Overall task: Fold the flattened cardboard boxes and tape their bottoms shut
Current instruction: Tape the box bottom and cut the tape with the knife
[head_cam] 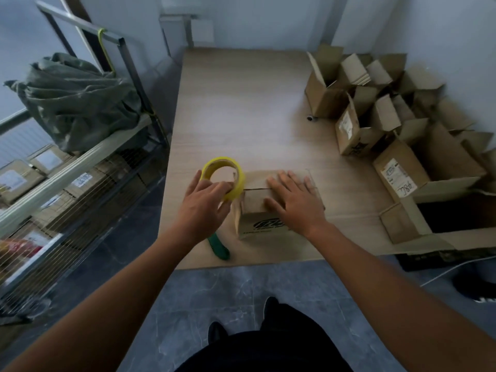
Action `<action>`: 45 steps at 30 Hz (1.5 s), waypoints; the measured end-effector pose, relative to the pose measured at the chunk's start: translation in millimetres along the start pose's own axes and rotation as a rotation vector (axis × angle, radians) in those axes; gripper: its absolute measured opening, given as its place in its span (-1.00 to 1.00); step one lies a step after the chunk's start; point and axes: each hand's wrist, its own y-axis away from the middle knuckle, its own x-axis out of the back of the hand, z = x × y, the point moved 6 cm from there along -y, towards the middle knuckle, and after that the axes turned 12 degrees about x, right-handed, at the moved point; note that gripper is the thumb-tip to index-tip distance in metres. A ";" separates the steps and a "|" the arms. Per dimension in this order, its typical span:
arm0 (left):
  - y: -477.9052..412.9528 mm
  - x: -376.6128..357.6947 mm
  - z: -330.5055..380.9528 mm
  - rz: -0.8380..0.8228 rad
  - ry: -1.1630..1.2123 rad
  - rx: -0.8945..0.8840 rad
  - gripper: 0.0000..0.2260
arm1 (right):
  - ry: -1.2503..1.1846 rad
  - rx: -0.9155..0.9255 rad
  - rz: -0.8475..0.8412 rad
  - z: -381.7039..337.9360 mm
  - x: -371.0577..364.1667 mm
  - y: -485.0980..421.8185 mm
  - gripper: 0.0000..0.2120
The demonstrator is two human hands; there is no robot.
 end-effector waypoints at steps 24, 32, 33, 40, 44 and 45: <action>-5.1 -58.6 50.8 -0.010 -0.178 0.042 -0.54 | -0.700 -0.145 0.361 24.7 5.1 4.2 -0.81; 6.4 -86.3 58.0 0.059 -0.136 0.075 -0.67 | -0.832 -0.111 0.355 38.2 -23.9 26.7 -0.91; 4.8 -86.5 60.5 0.069 -0.125 0.090 -0.68 | -0.838 -0.106 0.347 38.9 -24.3 26.4 -0.90; 16.2 -98.9 60.9 0.204 -0.110 0.089 -0.55 | -0.855 -0.130 0.347 47.6 -17.0 20.5 -0.79; 19.9 -101.0 61.5 0.267 -0.160 0.054 -0.57 | -0.928 -0.151 0.334 73.1 -14.7 35.5 -0.80; 21.7 -101.3 64.0 0.292 -0.181 0.023 -0.60 | -0.950 -0.178 0.327 78.7 -16.3 41.0 -0.80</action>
